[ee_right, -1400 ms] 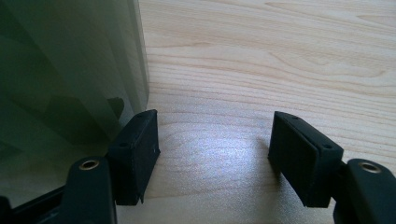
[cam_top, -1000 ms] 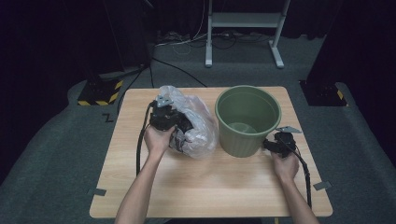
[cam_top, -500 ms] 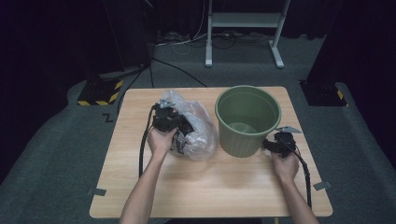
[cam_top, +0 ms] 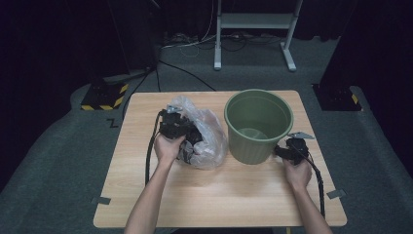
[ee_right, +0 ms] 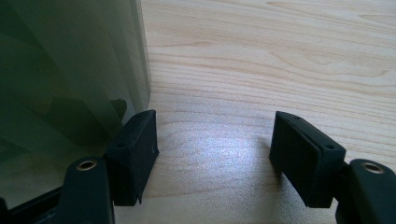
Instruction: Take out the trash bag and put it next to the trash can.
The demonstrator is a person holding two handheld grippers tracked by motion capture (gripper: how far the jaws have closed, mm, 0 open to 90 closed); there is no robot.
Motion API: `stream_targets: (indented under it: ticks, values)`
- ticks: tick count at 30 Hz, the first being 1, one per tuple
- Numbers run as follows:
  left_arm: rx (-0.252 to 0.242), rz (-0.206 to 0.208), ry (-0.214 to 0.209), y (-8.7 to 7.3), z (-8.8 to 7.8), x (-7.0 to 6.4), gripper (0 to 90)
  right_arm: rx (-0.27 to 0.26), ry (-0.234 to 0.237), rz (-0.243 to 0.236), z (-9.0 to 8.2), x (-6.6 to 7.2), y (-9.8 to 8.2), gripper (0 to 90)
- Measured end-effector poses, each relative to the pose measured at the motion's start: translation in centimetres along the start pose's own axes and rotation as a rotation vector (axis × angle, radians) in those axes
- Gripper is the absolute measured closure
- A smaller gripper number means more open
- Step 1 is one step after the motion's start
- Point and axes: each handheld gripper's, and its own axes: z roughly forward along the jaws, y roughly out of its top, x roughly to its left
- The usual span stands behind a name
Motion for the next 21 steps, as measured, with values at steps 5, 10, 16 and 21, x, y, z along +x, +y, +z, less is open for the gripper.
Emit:
stream_targets:
  ticks: [5,10,16,21]
  values:
    - [-0.028,-0.009,0.012,0.0,-0.6,-0.1,50.6,0.000,0.000,0.001,0.0,0.0,0.0,31.9]
    - [-0.057,-0.019,0.011,-0.2,-1.6,0.1,44.3,0.000,0.000,0.000,0.0,0.0,0.0,32.0]
    - [-0.091,-0.027,0.002,-0.4,-3.1,0.4,42.2,0.001,0.001,0.002,0.0,0.0,0.0,31.9]
    - [-0.114,-0.032,-0.005,-0.8,-4.2,0.8,42.1,0.000,0.000,0.000,0.0,0.0,0.0,31.9]
